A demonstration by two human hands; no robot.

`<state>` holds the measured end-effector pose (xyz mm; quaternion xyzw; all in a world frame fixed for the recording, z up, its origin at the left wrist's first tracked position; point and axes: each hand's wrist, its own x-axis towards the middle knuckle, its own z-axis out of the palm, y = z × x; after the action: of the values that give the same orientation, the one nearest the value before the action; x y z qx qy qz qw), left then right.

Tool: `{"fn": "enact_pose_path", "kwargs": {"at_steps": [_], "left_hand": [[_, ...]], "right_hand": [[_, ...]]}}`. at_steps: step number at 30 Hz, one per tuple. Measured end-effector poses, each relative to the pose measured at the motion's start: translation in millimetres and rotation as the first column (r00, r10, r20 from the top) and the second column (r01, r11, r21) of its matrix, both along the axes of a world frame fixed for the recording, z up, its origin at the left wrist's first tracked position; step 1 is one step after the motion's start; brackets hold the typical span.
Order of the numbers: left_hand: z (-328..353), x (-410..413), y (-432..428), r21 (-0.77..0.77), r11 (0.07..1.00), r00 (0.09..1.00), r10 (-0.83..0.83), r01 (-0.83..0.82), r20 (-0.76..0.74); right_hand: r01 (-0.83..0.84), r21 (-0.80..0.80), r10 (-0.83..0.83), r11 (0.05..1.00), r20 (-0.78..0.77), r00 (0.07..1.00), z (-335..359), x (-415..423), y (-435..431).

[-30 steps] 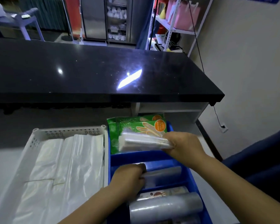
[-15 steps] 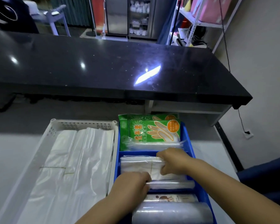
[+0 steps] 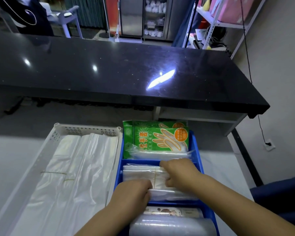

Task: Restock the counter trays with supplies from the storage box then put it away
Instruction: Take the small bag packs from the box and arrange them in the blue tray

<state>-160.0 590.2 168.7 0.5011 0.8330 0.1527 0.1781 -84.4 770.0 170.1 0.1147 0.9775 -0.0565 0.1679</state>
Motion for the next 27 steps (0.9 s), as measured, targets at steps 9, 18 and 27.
{"fn": "enact_pose_path", "kwargs": {"at_steps": [9,18,27], "left_hand": [[5,-4,1,-0.051,0.998,0.998,0.030,-0.033,-0.053],[4,-15,20,-0.063,0.994,0.960,0.064,-0.085,-0.274],[1,-12,18,0.024,0.996,0.904,-0.064,0.082,-0.424]], "right_hand": [[0.077,-0.146,-0.108,0.986,-0.214,0.971,26,39,2],[0.185,-0.041,-0.189,0.982,-0.193,0.963,13,51,3],[0.185,-0.005,-0.174,0.983,-0.362,0.916,3,57,5]]}}
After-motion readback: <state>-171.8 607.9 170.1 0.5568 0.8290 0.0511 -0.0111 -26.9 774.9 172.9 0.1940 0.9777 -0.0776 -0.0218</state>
